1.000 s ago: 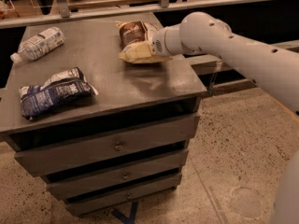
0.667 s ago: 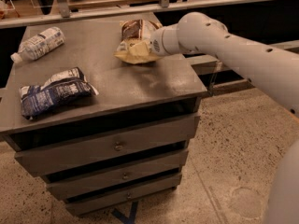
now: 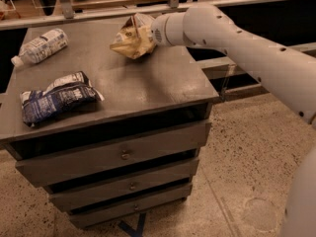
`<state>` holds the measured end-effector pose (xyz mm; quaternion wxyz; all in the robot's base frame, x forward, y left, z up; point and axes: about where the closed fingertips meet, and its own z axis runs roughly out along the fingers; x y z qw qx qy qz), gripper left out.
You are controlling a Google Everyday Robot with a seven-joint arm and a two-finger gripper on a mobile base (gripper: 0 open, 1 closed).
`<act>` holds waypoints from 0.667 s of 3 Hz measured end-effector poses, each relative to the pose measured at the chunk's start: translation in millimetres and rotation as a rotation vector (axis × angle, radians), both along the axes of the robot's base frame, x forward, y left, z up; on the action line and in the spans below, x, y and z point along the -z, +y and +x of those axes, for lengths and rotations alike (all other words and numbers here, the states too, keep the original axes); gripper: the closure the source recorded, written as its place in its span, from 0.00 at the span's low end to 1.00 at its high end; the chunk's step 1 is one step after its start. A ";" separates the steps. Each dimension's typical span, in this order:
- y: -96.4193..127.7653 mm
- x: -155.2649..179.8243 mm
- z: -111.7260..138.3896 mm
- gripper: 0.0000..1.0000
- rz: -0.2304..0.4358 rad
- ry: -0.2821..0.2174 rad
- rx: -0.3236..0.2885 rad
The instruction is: Move brown chip bag near blue plastic bottle
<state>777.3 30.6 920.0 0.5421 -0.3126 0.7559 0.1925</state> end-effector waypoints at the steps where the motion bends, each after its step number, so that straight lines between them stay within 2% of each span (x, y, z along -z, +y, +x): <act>1: 34.3 -42.3 2.0 1.00 0.049 -0.095 -0.079; 2: 69.9 -75.0 0.7 1.00 0.108 -0.162 -0.155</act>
Offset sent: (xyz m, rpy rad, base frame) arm -0.0030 0.1097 0.1192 0.1848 -0.2496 0.2470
